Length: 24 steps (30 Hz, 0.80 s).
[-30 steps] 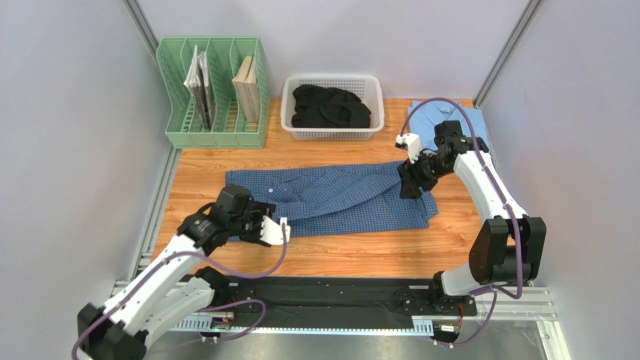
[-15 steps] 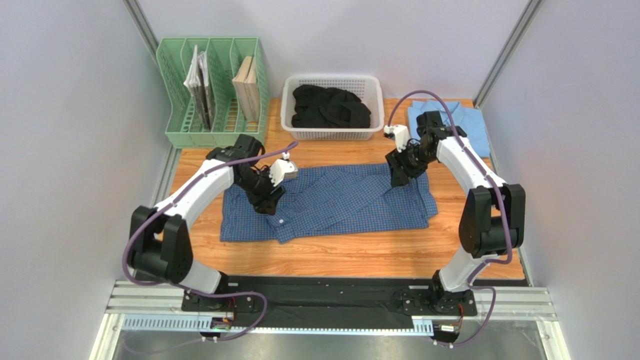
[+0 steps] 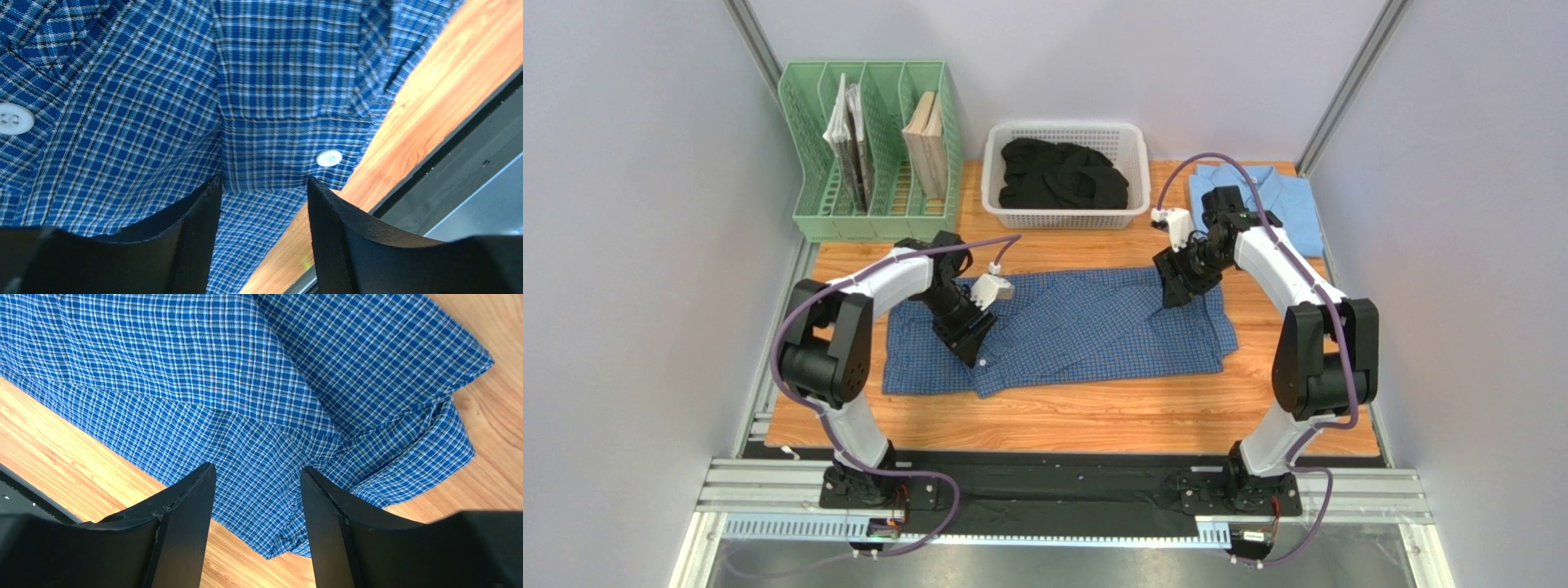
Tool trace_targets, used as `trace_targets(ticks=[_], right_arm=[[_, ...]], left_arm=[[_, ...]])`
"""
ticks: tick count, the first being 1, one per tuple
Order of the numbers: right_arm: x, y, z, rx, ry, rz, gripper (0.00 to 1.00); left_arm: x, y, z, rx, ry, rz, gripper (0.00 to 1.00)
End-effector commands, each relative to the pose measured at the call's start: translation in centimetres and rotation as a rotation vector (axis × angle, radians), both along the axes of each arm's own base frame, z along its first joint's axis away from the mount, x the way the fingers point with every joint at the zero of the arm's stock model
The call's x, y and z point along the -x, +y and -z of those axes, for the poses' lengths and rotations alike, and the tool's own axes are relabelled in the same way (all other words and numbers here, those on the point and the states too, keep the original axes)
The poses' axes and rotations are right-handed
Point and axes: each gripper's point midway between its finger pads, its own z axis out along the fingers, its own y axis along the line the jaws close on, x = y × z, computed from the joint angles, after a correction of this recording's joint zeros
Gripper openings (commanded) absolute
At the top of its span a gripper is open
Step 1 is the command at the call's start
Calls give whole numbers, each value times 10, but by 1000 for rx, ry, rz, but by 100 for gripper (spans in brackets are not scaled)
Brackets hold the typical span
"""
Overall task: Fold and stack the long sleeve shirts
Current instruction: Fold the shirt
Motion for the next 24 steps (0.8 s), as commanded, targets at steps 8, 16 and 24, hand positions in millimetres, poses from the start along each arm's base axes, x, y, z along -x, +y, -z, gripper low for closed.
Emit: trace_targets(ticks=[8, 16, 24], right_arm=[[4, -7, -17, 23, -65, 12, 58], [4, -11, -18, 46, -69, 13, 58], [6, -8, -15, 28, -49, 27, 57]], left_arm=[[-6, -14, -8, 61, 8, -17, 25], [-18, 18, -47, -60, -138, 23, 0], [-59, 43, -33, -202, -101, 83, 0]])
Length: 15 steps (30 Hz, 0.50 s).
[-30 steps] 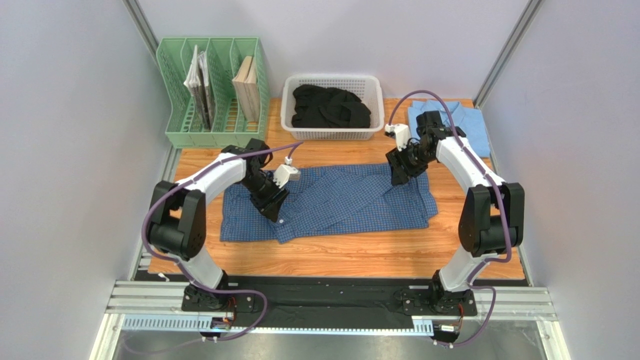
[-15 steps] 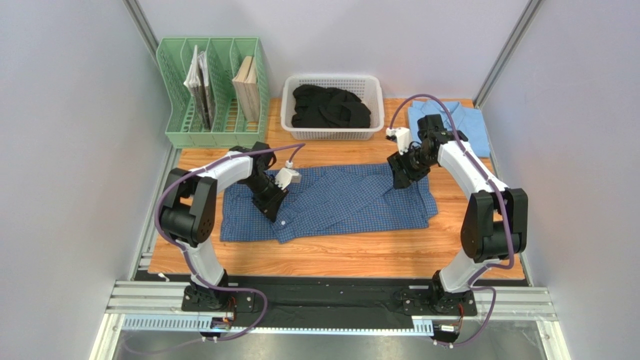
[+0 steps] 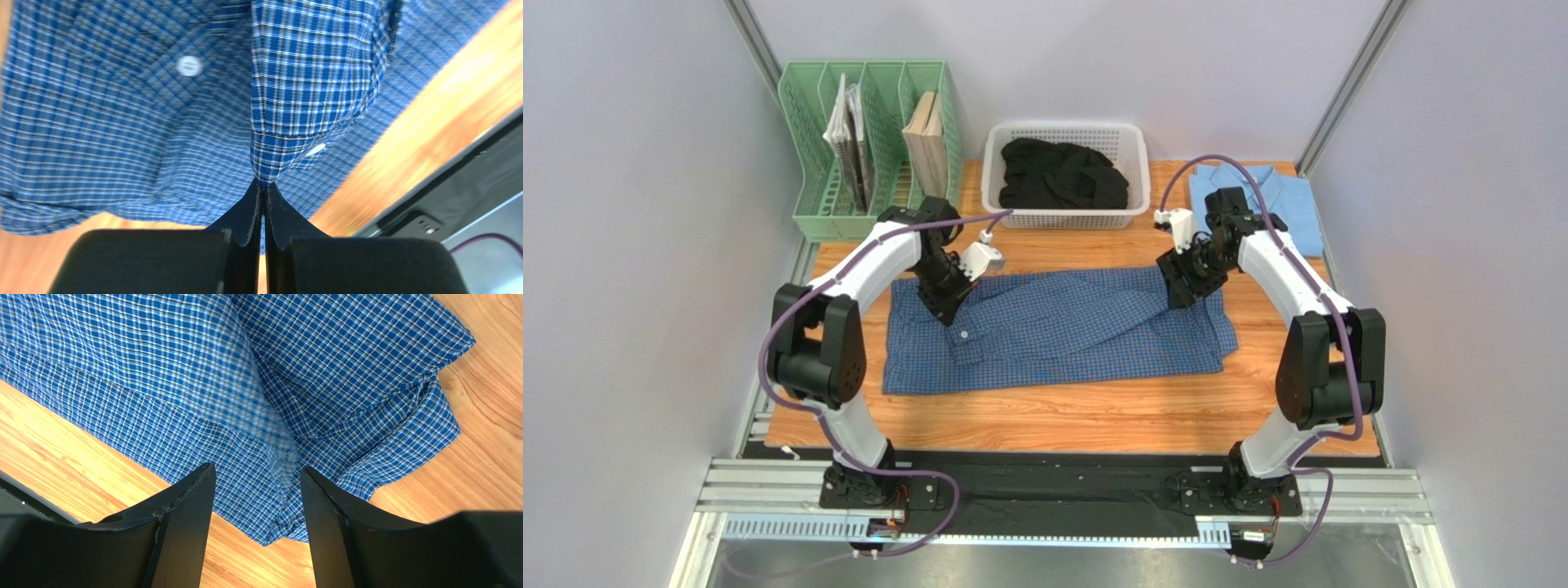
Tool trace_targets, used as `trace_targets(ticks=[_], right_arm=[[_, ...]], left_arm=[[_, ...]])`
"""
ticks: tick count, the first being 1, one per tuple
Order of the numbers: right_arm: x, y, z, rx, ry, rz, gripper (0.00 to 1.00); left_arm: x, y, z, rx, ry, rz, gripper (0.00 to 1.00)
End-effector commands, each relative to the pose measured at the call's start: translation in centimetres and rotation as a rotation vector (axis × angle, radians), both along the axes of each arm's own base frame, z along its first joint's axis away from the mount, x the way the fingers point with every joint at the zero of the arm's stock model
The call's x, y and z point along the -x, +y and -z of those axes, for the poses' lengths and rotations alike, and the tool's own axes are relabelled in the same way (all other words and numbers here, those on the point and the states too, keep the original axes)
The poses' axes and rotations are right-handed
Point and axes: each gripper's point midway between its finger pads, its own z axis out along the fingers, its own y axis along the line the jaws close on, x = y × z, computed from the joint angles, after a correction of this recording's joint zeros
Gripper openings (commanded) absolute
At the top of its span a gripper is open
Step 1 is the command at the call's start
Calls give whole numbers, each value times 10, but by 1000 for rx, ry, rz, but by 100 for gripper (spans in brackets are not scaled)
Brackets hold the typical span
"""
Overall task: Fold and stack the long sleeve shirts
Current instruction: Fold the shirt
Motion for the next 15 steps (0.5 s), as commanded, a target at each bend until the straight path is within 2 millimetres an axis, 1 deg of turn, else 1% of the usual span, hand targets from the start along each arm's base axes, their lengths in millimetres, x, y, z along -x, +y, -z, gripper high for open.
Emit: trace_targets(ticks=[1, 2, 3, 4, 5, 6, 8, 9, 10, 11, 12, 13, 15], right_arm=[[0, 1, -9, -18, -22, 20, 57], [1, 2, -8, -21, -15, 26, 55], [2, 2, -7, -25, -12, 28, 54], [4, 2, -5, -22, -6, 29, 54], [3, 2, -6, -22, -8, 32, 53], [2, 2, -6, -23, -12, 33, 52], [-3, 2, -10, -23, -28, 40, 51], [-8, 3, -13, -24, -41, 47, 51], [-11, 3, -14, -24, -46, 50, 51], [-16, 2, -17, -23, -61, 56, 50], [-20, 0, -16, -8, -66, 65, 49], [-23, -1, -8, 4, -46, 69, 47], [-28, -7, -1, 42, -41, 71, 45]], left_arm=[[-19, 14, 18, -97, 48, 47, 0], [-29, 12, 18, -97, 31, 46, 0], [-34, 16, 26, -126, 39, 46, 0], [-41, 16, 29, -135, 29, 44, 0], [-49, 16, 27, -137, 15, 41, 0], [-51, 16, 32, -140, 29, 42, 0], [-53, 11, 28, -121, 39, 37, 2], [-51, 6, 29, -94, 57, 34, 4], [-49, 3, 26, -79, 72, 25, 16], [-44, -6, 24, -26, 93, 28, 20], [-41, -8, 21, -10, 95, 27, 23], [-40, -9, 22, -4, 98, 11, 27], [-40, -7, 22, -14, 86, -1, 32]])
